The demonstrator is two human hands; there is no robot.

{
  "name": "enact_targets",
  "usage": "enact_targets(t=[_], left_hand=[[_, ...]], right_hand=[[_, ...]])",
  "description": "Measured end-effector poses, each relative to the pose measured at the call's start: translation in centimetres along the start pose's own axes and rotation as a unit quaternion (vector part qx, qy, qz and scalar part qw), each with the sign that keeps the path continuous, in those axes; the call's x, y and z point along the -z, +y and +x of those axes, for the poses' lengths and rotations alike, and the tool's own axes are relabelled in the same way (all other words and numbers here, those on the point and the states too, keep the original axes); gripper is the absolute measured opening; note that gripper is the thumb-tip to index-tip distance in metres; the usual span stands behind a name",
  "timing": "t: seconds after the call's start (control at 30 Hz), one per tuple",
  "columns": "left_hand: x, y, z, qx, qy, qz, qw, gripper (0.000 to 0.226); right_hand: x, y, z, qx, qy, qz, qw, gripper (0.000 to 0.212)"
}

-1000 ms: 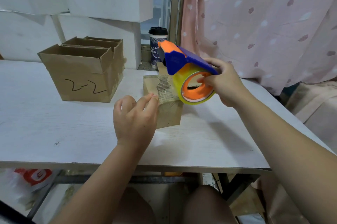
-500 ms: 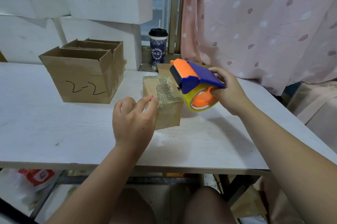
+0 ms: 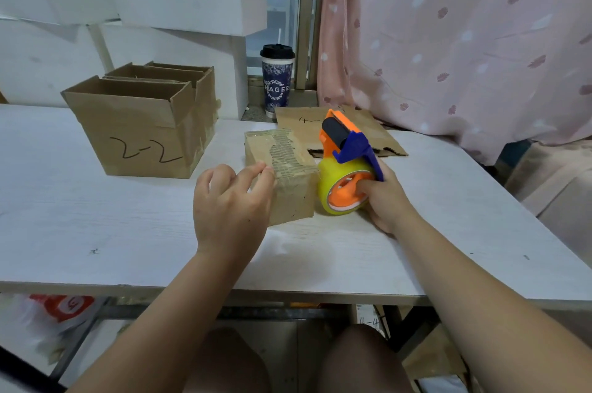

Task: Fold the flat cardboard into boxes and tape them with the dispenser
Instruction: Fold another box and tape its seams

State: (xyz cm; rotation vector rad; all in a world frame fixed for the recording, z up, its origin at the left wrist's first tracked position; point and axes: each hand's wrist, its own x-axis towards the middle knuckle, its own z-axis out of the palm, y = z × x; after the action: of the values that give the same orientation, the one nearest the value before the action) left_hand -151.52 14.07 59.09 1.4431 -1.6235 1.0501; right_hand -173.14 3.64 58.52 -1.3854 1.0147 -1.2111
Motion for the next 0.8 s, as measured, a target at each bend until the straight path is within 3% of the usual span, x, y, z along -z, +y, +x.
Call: enact_targets(t=[0.17,0.3,0.37,0.43,0.6,0.67,0.8], left_hand=[[0.6,0.9,0.5,0.002,-0.062,-0.024,0.998,0.012],[1.3,1.3,1.8,0.110,-0.199,-0.086,0.970,0.046],[1.4,1.8,2.0,0.127,-0.271,-0.096,0.949,0.055],[1.4,2.4,1.9,0.127,-0.288,-0.088,0.945,0.057],[1.2,3.8,2.4,0.159,-0.254,-0.115,0.947,0.059],[0.8,4.2,2.3,0.140,-0.278,-0.113,0.944,0.065],[0.4,4.8,1.9,0.136,-0.273,-0.116,0.945,0.048]], right_hand=[[0.9,0.6,0.0,0.002,-0.012,-0.081,0.997,0.054],[1.2,0.1,-0.5,0.048,-0.005,-0.150,0.988,0.041],[1.1,-0.2,-0.6,0.069,0.006,-0.197,0.978,0.030],[1.0,-0.4,-0.8,0.068,0.007,-0.235,0.970,0.024],[1.3,-1.4,-1.7,0.119,-0.011,-0.356,0.927,0.078],[1.3,-1.9,-2.1,0.134,-0.026,-0.401,0.906,0.080],[0.6,-2.8,-1.8,0.178,-0.008,-0.445,0.878,0.073]])
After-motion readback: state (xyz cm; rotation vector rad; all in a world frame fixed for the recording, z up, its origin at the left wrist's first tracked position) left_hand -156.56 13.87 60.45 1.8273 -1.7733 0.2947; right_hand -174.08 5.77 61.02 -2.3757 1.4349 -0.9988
